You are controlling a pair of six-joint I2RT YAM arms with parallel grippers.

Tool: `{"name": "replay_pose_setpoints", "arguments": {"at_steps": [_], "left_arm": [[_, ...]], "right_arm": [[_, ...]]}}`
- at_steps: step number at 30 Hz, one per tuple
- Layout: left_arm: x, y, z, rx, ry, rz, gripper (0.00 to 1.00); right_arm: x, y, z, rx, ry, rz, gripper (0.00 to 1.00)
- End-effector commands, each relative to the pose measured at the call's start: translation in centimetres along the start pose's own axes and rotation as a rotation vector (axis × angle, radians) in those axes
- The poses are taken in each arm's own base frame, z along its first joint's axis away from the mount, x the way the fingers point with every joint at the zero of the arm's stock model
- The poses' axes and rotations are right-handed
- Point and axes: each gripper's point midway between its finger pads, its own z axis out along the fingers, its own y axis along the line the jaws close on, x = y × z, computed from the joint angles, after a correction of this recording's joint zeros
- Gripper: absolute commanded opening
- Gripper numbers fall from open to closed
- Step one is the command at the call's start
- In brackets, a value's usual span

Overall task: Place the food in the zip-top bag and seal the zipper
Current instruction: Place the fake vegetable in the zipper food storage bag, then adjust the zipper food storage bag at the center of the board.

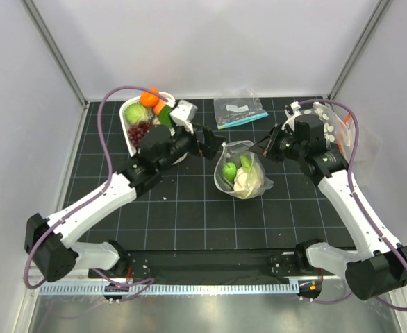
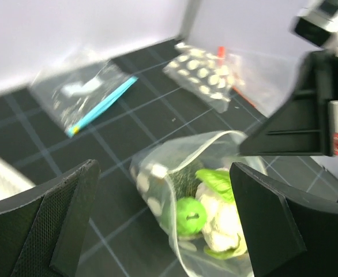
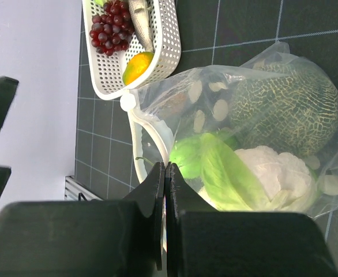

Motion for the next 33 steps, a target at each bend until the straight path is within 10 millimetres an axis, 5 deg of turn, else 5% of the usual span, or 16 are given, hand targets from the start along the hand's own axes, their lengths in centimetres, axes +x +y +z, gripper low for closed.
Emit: {"name": "replay_pose_setpoints", "arguments": {"at_steps": [1,6,12,24,27,33], "left_arm": [[3.1,4.7,-2.9,-0.32,0.078,-0.189,1.0],[5.2,2.8,-4.2,-0.232,0.205,-0.234,0.92],[9.5,0.0,-4.9,-0.121,0.385,-0.353,0.69],[13.1,-1.3,-3.9,-0.085,0.48,-0.403,0.71],[14.5,-1.7,-3.2,-0.07,0.521,-0.422,0.64],[15.8,-1.6,-2.1,-0.089,0.535,-0.418,0.31]], "right_arm": [[-1.0,1.4,-0.9,-0.056,-0.044,-0.041,0.01],[-1.0,1.3,-1.0,-0.051,-0.045,-0.046,0.01],[-1.0,1.2,-1.0,-0.048,-0.046,-0.048,0.01],[-0.7,0.8,-0.9,-0.04,-0.037,-0.061,0.01],[-0.7,0.7,-0.9,-0.036,-0.038,-0.061,0.01],[-0.2,0.1,-0.5,-0.022,-0.009,-0.091,0.01]]}}
